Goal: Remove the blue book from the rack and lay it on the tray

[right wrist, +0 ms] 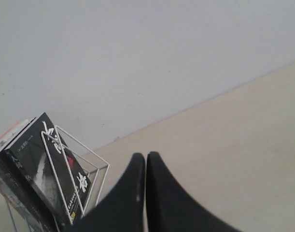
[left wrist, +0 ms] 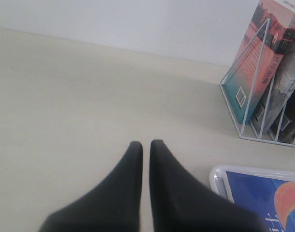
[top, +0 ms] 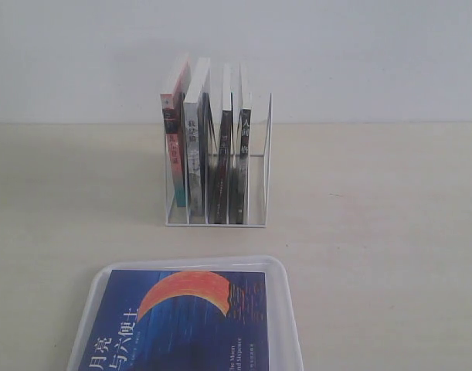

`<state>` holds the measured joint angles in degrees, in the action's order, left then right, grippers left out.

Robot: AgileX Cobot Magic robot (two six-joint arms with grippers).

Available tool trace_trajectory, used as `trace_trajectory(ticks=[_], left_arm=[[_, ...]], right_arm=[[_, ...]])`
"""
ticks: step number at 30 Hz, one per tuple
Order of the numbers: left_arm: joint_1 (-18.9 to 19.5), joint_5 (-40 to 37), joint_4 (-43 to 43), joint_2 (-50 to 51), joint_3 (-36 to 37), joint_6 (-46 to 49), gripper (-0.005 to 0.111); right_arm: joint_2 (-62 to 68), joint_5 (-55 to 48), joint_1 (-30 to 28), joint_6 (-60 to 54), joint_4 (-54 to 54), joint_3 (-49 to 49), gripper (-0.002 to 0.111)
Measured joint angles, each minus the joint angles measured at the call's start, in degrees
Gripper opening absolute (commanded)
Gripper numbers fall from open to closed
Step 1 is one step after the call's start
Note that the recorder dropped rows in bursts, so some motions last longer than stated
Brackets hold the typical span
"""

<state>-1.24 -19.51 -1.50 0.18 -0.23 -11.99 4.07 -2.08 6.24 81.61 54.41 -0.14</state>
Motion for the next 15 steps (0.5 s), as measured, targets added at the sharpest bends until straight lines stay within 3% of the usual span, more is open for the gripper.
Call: trace_trajectory(ticks=[7, 10, 15], left_arm=[[0.0, 0.0, 0.0, 0.0, 0.0, 0.0, 0.005], [0.0, 0.0, 0.0, 0.0, 0.0, 0.0, 0.005], [0.0, 0.0, 0.0, 0.0, 0.0, 0.0, 0.005]], right_arm=[[0.0, 2.1, 0.0, -0.8, -3.5, 0.1, 0.0], [0.0, 3.5, 0.0, -10.5, -17.2, 0.1, 0.0], [-0.8, 0.9, 0.0, -40.2, -48.2, 0.1, 0.0]])
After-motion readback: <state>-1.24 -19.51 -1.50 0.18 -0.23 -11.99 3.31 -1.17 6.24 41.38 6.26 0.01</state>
